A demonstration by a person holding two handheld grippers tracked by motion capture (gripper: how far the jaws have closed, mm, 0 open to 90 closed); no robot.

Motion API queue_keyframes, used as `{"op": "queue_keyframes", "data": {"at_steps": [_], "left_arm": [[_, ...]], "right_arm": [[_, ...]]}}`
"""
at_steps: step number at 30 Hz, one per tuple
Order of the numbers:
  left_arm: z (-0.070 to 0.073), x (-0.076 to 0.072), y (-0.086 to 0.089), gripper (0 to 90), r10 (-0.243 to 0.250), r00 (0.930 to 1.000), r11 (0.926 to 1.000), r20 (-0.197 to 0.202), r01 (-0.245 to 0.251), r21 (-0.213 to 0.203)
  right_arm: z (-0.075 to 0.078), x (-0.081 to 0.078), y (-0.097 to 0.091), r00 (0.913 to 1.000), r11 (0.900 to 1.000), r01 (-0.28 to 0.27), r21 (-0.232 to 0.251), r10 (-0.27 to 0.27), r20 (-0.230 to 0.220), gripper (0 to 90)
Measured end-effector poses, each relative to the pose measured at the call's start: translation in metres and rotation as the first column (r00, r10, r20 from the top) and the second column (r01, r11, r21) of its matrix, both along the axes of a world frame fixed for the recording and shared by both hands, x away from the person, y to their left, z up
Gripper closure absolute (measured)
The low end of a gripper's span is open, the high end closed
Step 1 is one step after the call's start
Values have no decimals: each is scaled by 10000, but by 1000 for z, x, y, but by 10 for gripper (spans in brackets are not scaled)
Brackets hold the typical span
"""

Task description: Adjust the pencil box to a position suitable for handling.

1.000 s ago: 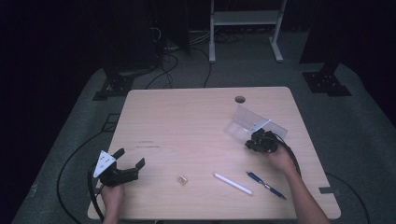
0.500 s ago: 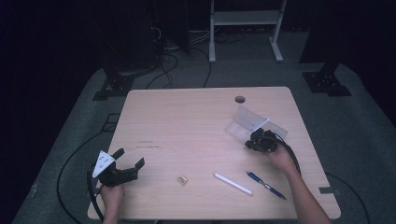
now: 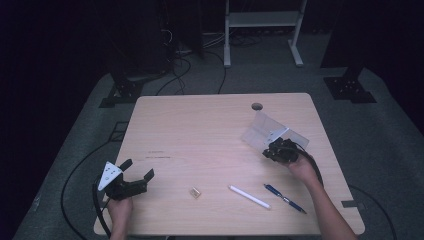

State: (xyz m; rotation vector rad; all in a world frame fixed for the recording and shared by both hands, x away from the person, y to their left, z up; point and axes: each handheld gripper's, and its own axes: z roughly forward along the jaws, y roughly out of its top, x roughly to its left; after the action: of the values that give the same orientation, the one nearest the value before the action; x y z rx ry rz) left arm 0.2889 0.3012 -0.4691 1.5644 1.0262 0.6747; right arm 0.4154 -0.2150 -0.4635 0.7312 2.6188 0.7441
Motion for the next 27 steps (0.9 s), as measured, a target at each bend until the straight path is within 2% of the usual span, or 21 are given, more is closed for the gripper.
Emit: {"op": "queue_keyframes", "data": {"at_steps": [6, 11, 19, 27], "left_arm": [[0, 0, 0, 11, -20, 10000, 10000, -3, 20, 13], [0, 0, 0, 11, -24, 10000, 10000, -12, 24, 14], [0, 0, 0, 11, -10, 10000, 10000, -10, 10, -45], [1, 0, 0, 11, -31, 10000, 10000, -46, 31, -71]], "right_arm": [[9, -6, 6, 9987, 9991, -430, -4, 430, 278, 861], [17, -12, 14, 9936, 9954, -961, 36, 957, 608, 862], [19, -19, 22, 9873, 9885, -1511, 49, 1507, 494, 861], [27, -28, 35, 9751, 9765, -2155, 36, 2150, 554, 861]]}}
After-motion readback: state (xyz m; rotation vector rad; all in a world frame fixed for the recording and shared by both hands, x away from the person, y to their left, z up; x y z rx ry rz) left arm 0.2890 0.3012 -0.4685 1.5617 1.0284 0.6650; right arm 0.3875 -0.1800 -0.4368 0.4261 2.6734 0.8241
